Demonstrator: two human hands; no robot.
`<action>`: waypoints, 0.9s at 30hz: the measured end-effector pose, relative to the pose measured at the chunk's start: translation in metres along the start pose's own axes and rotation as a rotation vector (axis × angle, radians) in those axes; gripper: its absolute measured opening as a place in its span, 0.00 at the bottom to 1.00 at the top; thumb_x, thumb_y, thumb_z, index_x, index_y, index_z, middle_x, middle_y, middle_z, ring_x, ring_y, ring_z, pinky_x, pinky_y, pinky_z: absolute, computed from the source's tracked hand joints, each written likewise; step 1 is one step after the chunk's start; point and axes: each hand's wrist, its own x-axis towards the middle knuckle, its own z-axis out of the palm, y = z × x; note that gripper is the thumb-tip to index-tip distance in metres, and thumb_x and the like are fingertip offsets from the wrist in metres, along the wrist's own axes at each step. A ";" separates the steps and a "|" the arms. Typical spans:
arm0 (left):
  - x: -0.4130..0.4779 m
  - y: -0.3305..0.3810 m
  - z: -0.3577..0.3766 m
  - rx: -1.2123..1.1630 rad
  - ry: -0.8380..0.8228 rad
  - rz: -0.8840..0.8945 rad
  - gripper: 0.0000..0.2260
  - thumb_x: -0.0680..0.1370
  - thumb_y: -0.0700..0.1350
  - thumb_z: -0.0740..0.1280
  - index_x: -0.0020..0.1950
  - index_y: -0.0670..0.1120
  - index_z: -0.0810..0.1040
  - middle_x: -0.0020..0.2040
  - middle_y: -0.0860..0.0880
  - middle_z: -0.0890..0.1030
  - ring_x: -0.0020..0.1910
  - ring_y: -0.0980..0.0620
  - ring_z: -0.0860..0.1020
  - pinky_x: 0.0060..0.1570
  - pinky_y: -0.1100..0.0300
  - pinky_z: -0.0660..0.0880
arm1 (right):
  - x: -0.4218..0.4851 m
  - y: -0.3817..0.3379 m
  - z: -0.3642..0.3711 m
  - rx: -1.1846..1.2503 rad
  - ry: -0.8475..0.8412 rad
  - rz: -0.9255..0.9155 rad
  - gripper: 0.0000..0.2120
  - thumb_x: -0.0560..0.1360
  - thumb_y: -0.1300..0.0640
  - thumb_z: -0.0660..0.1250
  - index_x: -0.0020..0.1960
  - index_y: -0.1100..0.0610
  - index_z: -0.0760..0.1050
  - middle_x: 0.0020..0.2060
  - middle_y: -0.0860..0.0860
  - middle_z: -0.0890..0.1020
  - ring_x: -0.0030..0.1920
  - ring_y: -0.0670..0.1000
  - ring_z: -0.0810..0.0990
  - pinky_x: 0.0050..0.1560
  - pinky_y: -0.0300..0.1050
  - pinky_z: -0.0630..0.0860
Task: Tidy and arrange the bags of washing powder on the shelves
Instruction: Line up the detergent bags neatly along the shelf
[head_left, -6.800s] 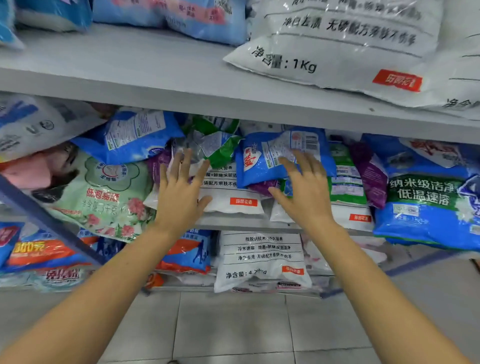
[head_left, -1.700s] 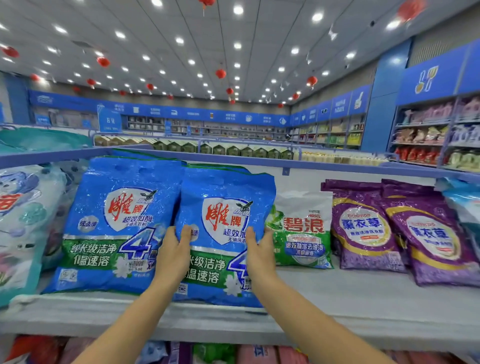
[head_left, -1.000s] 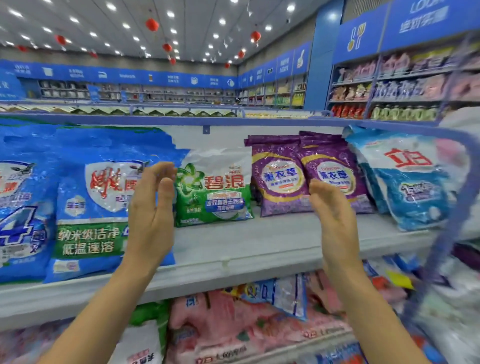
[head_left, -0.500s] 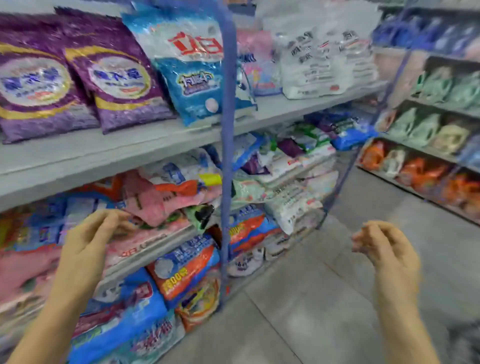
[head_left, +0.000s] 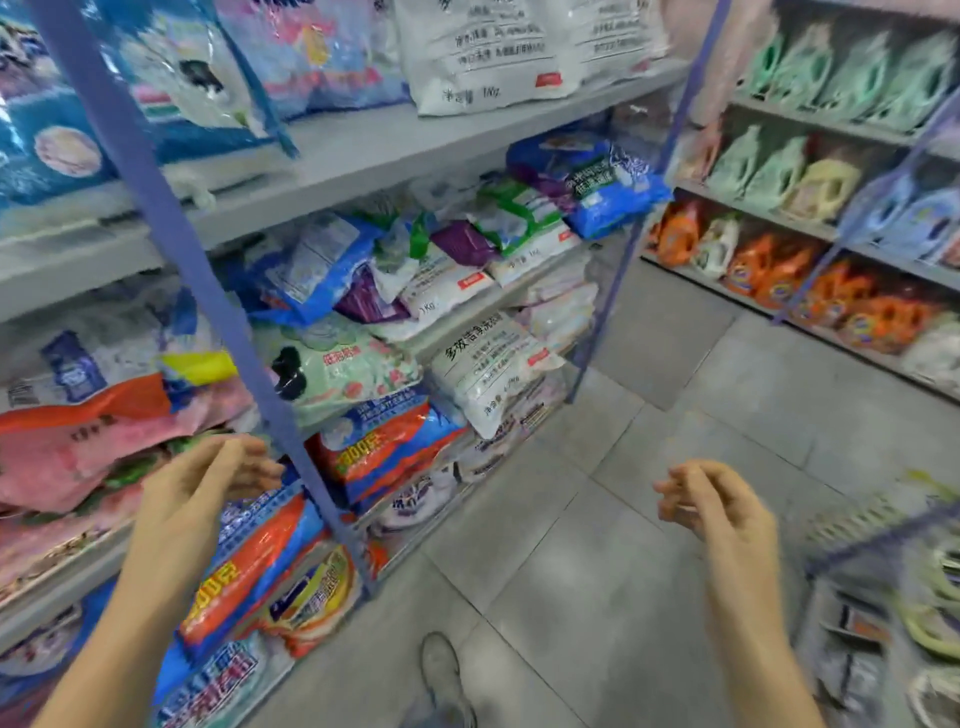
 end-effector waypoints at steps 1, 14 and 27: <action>0.010 -0.001 0.011 -0.009 0.003 -0.001 0.11 0.78 0.49 0.59 0.45 0.46 0.79 0.38 0.47 0.83 0.36 0.56 0.81 0.41 0.68 0.78 | 0.014 0.002 0.005 0.006 -0.004 -0.004 0.09 0.78 0.63 0.60 0.41 0.59 0.76 0.32 0.49 0.82 0.32 0.46 0.76 0.35 0.34 0.76; 0.142 0.016 0.104 0.035 0.083 -0.007 0.10 0.75 0.48 0.61 0.45 0.45 0.79 0.38 0.46 0.83 0.36 0.55 0.80 0.40 0.67 0.77 | 0.220 0.019 0.090 0.066 -0.241 -0.066 0.10 0.77 0.60 0.62 0.41 0.52 0.78 0.34 0.46 0.82 0.33 0.43 0.78 0.36 0.34 0.76; 0.167 0.021 0.194 0.140 0.462 -0.140 0.09 0.79 0.40 0.60 0.45 0.43 0.79 0.37 0.45 0.83 0.37 0.53 0.81 0.40 0.68 0.76 | 0.435 0.068 0.226 -0.672 -0.726 -0.607 0.13 0.74 0.57 0.69 0.58 0.57 0.75 0.53 0.54 0.79 0.54 0.53 0.76 0.49 0.47 0.73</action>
